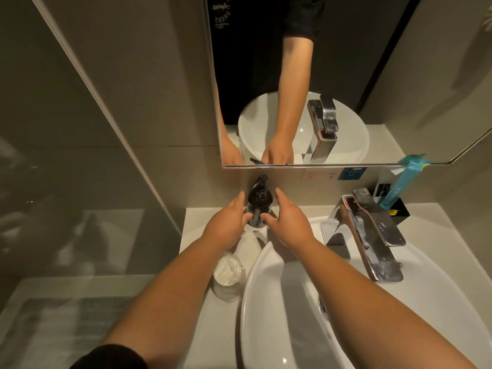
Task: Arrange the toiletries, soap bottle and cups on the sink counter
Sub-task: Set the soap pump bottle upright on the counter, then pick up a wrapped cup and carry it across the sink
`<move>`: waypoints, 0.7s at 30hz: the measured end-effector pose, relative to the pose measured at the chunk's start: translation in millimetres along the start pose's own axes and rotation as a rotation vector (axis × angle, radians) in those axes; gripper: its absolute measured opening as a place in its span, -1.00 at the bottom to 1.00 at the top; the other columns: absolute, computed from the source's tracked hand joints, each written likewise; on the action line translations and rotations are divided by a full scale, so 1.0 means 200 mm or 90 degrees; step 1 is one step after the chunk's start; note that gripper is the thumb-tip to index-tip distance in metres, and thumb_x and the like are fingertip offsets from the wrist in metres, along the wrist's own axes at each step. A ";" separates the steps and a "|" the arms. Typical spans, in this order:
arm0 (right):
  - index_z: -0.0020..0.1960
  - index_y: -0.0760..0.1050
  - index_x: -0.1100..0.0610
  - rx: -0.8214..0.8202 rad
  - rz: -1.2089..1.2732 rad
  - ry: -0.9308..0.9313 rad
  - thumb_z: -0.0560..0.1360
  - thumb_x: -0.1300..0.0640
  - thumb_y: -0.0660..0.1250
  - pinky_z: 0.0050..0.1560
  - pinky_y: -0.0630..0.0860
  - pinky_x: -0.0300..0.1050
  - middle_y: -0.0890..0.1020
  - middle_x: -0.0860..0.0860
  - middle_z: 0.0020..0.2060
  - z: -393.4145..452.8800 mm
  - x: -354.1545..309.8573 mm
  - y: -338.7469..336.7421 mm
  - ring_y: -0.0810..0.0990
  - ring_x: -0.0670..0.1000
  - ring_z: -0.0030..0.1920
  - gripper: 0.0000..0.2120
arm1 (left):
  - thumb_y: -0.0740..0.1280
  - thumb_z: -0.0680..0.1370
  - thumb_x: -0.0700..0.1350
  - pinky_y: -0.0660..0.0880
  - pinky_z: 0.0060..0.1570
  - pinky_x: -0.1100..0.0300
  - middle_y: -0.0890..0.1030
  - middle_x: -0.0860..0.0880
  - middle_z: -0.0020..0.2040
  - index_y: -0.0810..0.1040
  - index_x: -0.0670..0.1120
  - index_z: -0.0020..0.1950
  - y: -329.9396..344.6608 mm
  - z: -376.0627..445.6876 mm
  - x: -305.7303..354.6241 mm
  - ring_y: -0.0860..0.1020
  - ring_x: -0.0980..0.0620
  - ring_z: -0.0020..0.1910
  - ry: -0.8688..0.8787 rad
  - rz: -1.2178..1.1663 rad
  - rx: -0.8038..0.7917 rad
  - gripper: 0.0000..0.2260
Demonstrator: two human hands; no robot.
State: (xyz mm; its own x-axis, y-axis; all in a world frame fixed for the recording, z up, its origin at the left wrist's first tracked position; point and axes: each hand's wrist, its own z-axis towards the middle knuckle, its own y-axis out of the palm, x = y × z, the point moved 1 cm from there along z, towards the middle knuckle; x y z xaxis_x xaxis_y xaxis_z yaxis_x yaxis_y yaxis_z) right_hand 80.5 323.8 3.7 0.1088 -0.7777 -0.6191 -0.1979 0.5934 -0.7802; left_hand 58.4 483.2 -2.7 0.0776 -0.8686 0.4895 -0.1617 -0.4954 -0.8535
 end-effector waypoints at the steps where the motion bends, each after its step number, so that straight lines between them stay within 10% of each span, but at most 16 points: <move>1: 0.53 0.10 0.09 -0.001 -0.008 -0.004 0.51 -0.03 0.34 0.25 0.41 -0.02 0.40 0.09 0.42 -0.02 -0.01 -0.01 0.44 0.12 0.35 -0.30 | 0.12 0.65 0.03 0.45 0.12 0.02 0.29 -0.11 0.50 -0.01 -0.05 0.57 -0.02 -0.02 0.00 0.47 -0.13 0.27 -0.002 -0.001 -0.001 -0.45; 12: 0.40 0.38 0.10 -0.029 -0.062 -0.090 0.54 -0.02 0.28 0.17 0.42 -0.08 0.47 0.03 0.36 -0.35 -0.11 -0.09 0.58 0.06 0.15 -0.54 | 0.10 0.66 -0.05 0.25 0.36 0.11 0.29 -0.09 0.50 0.15 -0.07 0.54 -0.17 -0.44 0.03 0.29 -0.08 0.45 -0.059 -0.089 0.113 -0.56; 21: 0.45 0.30 0.07 -0.163 -0.117 -0.174 0.48 -0.13 0.36 0.32 0.33 -0.10 0.39 0.00 0.44 -0.51 -0.11 -0.03 0.39 0.04 0.39 -0.38 | 0.14 0.65 -0.08 0.22 0.31 0.22 0.31 -0.08 0.49 0.17 -0.07 0.53 -0.02 -0.77 0.03 0.33 -0.04 0.42 -0.128 -0.102 0.110 -0.55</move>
State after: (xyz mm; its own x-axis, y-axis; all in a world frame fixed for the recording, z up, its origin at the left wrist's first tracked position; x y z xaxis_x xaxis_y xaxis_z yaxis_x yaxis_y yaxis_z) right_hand -20.8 315.3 31.3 0.4125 -0.7615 -0.5000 -0.3828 0.3531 -0.8537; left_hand -92.3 480.7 30.9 0.2851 -0.7560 0.5893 0.0366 -0.6058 -0.7948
